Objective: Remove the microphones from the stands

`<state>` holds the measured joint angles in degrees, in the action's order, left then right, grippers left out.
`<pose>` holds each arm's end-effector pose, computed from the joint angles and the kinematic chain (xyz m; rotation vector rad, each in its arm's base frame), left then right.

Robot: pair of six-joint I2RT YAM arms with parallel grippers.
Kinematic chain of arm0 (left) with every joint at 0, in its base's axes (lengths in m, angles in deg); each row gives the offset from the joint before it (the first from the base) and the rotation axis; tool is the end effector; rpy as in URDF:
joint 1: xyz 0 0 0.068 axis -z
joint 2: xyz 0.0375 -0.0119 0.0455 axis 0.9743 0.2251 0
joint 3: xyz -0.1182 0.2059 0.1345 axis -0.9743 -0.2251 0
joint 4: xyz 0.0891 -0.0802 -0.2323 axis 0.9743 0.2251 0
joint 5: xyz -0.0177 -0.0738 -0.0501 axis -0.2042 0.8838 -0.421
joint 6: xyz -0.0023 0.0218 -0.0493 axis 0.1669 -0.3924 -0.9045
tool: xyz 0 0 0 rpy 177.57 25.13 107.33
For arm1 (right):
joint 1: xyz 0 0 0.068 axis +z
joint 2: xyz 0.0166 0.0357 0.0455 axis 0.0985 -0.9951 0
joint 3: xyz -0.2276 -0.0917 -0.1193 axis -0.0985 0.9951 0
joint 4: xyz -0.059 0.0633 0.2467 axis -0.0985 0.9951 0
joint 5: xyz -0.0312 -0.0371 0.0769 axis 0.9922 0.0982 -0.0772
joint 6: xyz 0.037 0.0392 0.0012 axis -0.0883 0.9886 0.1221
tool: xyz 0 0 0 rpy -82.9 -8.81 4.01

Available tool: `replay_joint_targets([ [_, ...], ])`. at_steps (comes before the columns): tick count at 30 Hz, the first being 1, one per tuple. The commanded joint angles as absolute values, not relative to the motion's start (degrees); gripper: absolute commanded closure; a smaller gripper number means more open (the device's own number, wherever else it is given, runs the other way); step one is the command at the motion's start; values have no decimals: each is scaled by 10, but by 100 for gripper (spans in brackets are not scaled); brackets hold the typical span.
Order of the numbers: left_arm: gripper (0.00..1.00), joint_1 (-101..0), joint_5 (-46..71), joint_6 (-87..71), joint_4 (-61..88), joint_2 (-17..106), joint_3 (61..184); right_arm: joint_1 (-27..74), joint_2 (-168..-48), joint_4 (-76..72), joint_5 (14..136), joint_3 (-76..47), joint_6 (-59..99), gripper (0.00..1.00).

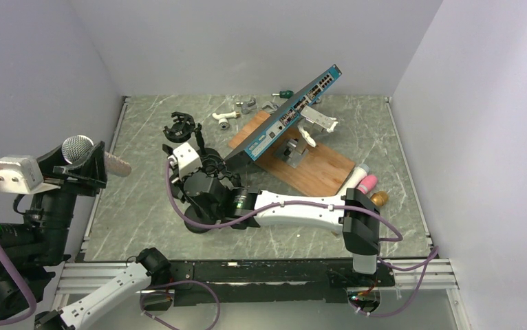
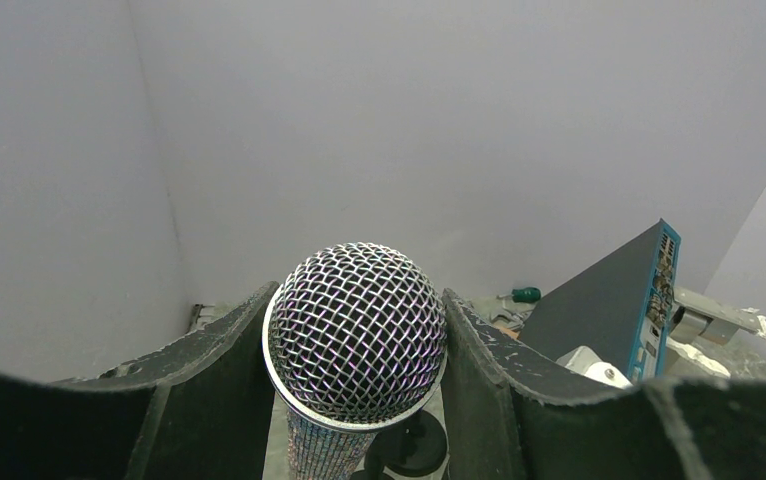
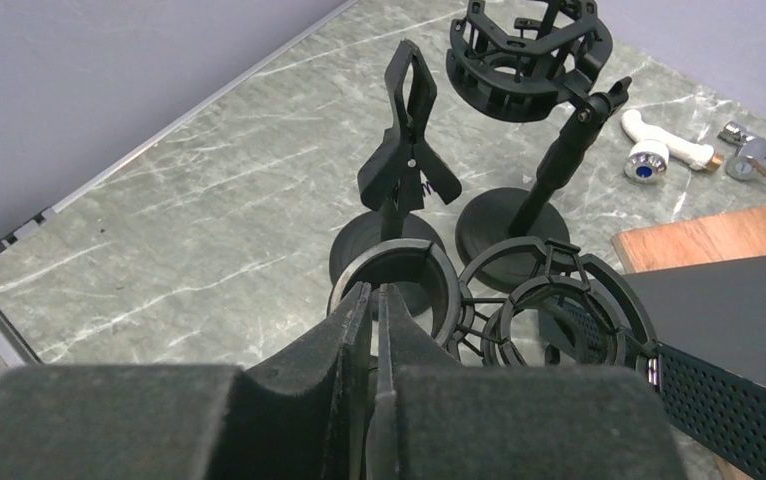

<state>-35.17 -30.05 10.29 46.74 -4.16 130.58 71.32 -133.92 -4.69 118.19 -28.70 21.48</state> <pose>-0.0054 0.0317 0.5047 -0.0188 1.2455 -0.1865 0.1212 0.4328 0.3252 -0.6407 1.6943 0.5024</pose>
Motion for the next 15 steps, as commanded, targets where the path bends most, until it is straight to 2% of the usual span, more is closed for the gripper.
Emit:
replay_joint_targets([
  [1, 100, -350, -282, 87, 452, -32, 1307, 714, -1342, 11, 1169, -317, 213, 85],
  [4, 100, -351, -268, 73, 452, -28, 1301, 714, -1325, 26, 1161, -349, 205, 71],
  [8, 100, -350, -249, 55, 453, -20, 1299, 720, -1258, -1, 1137, -349, 195, 59],
  [12, 100, -350, -183, 43, 451, -19, 1298, 722, -1173, -47, 1110, -284, 198, 44],
  [15, 100, -351, -94, 12, 431, -25, 1286, 717, -1114, -63, 1100, -219, 205, 25],
])
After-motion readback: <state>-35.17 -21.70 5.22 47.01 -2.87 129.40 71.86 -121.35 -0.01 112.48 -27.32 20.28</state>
